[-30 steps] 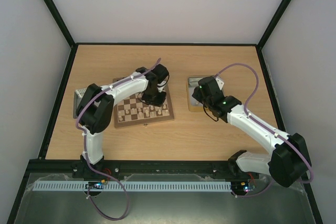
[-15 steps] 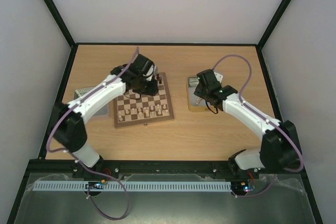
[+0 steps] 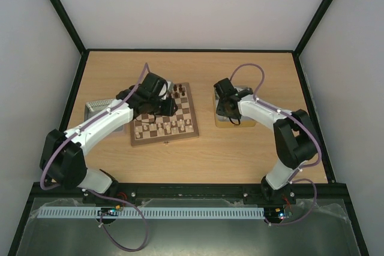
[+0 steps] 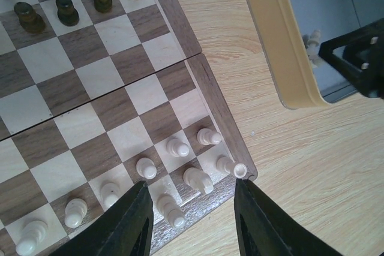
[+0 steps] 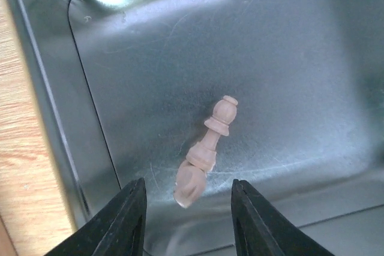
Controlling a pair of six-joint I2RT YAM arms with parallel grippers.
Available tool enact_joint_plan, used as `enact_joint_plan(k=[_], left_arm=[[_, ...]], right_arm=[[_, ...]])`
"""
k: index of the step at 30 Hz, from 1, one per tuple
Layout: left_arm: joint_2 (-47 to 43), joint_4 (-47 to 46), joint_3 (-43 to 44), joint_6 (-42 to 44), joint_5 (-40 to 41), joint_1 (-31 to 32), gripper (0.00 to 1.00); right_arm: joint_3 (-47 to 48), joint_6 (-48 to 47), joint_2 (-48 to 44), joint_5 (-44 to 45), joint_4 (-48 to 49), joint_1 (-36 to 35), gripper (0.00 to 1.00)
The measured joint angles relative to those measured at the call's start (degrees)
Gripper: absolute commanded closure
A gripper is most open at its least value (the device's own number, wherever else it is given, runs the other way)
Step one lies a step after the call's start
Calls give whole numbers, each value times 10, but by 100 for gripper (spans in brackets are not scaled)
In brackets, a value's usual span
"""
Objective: Set up the chess pieces on the board
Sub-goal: Pick up the chess piece from the storage box.
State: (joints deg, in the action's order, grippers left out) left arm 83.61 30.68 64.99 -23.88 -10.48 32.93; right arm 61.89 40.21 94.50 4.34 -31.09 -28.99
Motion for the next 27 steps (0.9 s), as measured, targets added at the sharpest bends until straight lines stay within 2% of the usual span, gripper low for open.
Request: enact_joint_plan(k=[6, 13, 16, 27], left_arm=[[-21, -14, -13, -2, -1, -6, 60], [-26, -18, -22, -4, -3, -10, 60], [-27, -18, -23, -5, -3, -12, 60], [-85, -68, -49, -42, 6, -16, 55]], right_arm=[[10, 2, 46, -1, 0, 0, 67], [19, 8, 75, 6, 1, 0, 88], [27, 9, 82, 18, 1, 0, 93], [47, -17, 54, 54, 1, 0, 93]])
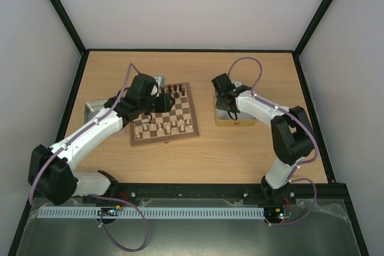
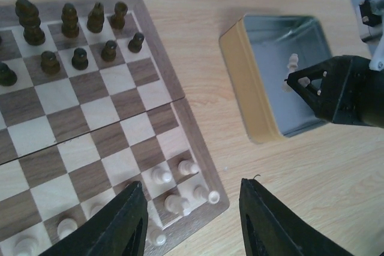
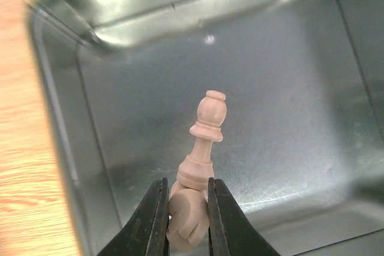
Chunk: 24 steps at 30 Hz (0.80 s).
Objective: Set up the chess pieces on the board
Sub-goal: Pick up the chess piece from the storage box, then place the chess piece on the chessboard.
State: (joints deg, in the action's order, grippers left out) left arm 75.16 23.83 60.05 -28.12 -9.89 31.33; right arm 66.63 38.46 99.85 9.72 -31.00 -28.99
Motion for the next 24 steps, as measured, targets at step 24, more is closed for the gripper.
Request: enact_joint_plan(k=[24], left_arm=[[90, -227, -11, -217, -186, -31, 27]], right_arm=[[-65, -231, -245, -289, 93, 1, 93]])
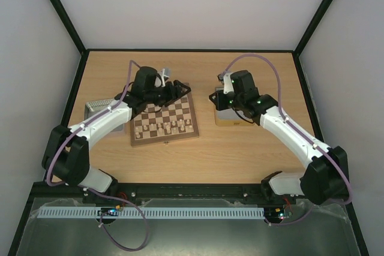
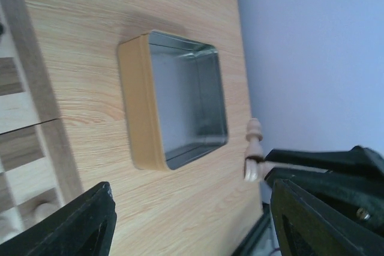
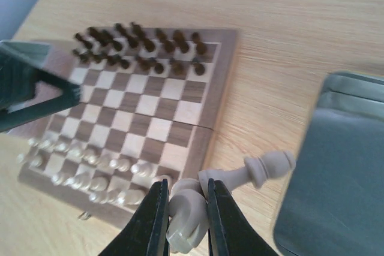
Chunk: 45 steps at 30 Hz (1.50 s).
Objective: Set up the chess pieces on the board
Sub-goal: Place the chess piece on the chessboard.
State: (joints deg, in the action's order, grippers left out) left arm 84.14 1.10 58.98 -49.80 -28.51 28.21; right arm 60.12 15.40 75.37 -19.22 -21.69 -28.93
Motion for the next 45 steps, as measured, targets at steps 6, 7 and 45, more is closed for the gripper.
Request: enact_joint_plan(k=[6, 7, 45], left_arm=[[12, -78, -1, -67, -68, -4, 26], [12, -92, -1, -75, -78, -4, 26], [57, -514, -106, -627, -211, 50, 52]], right_arm=[[0, -49, -11, -84, -4, 0, 93], [0, -53, -11, -91, -6, 0, 93], [24, -84, -85, -301, -2, 0, 87]])
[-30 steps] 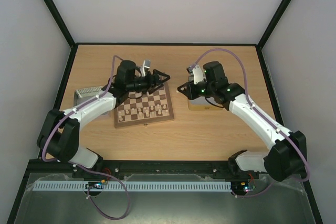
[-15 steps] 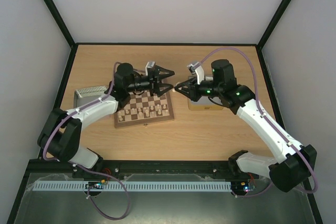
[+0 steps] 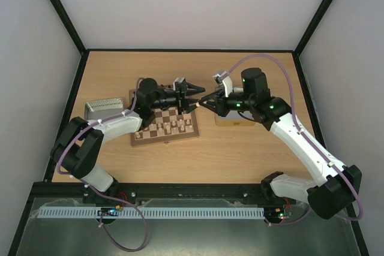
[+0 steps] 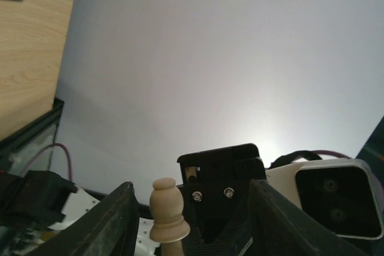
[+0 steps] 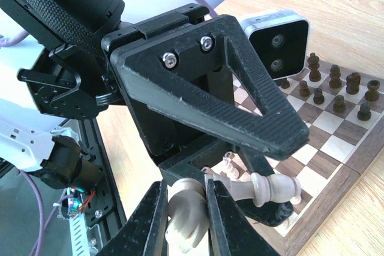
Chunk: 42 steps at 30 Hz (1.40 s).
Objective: Set up the chess pieces on the board
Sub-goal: Place the chess piece on the chessboard.
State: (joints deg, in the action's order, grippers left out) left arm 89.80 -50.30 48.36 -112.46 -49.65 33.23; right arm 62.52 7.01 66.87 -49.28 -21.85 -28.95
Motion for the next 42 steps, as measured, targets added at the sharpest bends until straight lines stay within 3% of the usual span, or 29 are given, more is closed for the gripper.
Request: enact_joint_plan(k=[9, 14, 20, 25, 31, 36, 42], left_arm=[[22, -56, 0, -48, 4, 10, 76], [26, -64, 0, -56, 7, 10, 97], [23, -49, -1, -27, 22, 9, 98], [-15, 71, 0, 79, 52, -9, 98], [-101, 249, 4, 263, 129, -80, 98], [-199, 433, 7, 438, 271, -127, 98], [-328, 603, 37, 610, 475, -133, 97]], right_arm=[[0, 0, 0, -2, 0, -2, 87], [0, 1, 0, -3, 0, -3, 87], [0, 12, -3, -3, 2, -4, 87], [-5, 42, -22, 4, 17, -8, 87], [-16, 89, -38, 61, 35, -31, 85], [-12, 131, -3, 168, 41, -89, 87], [35, 188, 100, 338, 27, -181, 87]])
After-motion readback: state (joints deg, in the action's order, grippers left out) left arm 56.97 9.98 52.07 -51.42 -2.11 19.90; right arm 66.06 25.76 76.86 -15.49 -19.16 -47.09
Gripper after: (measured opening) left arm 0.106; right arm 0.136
